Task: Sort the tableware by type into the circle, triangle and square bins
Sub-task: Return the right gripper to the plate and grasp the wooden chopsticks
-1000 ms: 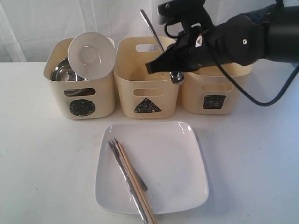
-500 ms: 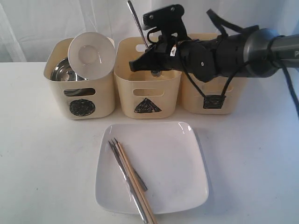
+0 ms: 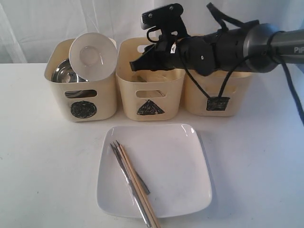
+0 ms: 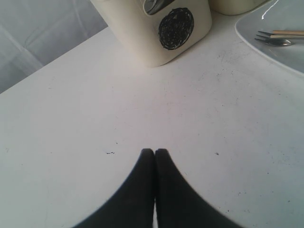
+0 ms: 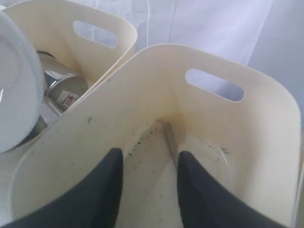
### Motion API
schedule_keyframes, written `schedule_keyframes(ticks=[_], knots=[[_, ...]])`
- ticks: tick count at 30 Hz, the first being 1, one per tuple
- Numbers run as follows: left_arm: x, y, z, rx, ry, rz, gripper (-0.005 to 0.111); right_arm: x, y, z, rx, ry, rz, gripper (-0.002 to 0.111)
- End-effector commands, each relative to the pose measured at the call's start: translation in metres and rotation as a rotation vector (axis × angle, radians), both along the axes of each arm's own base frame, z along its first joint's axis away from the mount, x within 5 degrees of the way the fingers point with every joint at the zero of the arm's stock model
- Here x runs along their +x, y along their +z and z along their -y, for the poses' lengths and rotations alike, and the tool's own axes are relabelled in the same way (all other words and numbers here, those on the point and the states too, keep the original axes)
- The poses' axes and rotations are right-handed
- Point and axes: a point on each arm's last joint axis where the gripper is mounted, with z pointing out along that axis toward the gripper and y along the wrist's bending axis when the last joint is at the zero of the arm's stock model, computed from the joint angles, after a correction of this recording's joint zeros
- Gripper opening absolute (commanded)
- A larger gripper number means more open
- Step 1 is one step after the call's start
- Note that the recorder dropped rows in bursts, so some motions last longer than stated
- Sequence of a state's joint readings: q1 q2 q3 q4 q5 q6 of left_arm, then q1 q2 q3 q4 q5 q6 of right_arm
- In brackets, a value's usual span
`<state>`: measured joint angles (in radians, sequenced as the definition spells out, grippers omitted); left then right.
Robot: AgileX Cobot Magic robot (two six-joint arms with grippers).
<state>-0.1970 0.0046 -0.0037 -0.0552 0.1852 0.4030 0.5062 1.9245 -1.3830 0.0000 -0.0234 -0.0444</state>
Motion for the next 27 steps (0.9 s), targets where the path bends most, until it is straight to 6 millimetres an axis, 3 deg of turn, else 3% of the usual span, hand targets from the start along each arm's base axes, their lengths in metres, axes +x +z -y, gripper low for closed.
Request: schedule_keyframes(ticks=[1, 5, 10, 14, 19, 24, 27], knots=[[0.000, -0.001, 0.000, -0.006, -0.003, 0.002, 0.000, -0.017, 0.034, 0.014, -0.040, -0.005, -0.056, 0.027], [0.000, -0.001, 0.000, -0.006, -0.003, 0.002, 0.000, -0.036, 0.051, 0.024, -0.118, 0.011, -0.142, 0.017], [0.000, -0.001, 0.000, -0.006, -0.003, 0.002, 0.000, -0.073, 0.058, 0.042, -0.285, 0.056, -0.404, 0.000], [0.000, -0.001, 0.000, -0.006, -0.003, 0.002, 0.000, -0.089, 0.049, 0.041, -0.291, 0.106, -0.607, 0.000], [0.000, -0.001, 0.000, -0.006, -0.003, 0.002, 0.000, -0.111, 0.035, 0.025, -0.232, 0.417, -0.725, 0.000], [0.000, -0.001, 0.000, -0.006, -0.003, 0.002, 0.000, -0.113, 0.019, 0.018, -0.171, 0.463, -0.786, 0.003], [0.000, -0.001, 0.000, -0.006, -0.003, 0.002, 0.000, -0.112, 0.001, 0.016, -0.182, 0.468, -0.858, 0.012]])
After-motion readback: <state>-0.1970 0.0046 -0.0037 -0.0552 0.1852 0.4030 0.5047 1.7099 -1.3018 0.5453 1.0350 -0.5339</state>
